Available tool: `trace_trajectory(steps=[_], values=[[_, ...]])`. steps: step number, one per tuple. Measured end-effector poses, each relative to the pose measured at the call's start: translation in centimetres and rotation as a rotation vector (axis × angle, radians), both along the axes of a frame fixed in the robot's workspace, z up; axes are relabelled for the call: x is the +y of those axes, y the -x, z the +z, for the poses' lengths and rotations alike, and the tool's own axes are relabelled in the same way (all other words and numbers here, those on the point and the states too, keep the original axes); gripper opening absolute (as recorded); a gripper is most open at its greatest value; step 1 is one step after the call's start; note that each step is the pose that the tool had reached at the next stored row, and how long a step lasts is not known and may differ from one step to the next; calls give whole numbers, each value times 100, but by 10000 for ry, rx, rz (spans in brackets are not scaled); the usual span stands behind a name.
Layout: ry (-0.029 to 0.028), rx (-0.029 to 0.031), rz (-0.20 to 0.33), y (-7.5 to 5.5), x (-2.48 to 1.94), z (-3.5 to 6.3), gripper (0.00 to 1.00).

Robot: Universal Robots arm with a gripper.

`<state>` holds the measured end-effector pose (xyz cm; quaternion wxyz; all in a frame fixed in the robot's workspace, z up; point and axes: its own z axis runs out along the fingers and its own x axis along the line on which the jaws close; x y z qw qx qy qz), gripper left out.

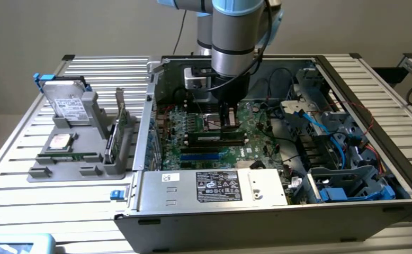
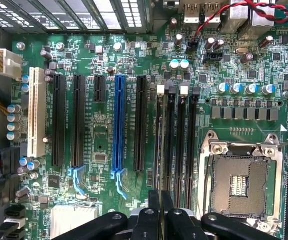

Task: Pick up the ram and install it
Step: 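Insert the ram into the slot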

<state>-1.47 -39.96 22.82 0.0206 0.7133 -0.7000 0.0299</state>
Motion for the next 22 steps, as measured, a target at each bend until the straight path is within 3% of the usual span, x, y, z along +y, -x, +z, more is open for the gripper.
trace_trajectory(steps=[22], values=[[8,-39,10,4,7,-7,13]])
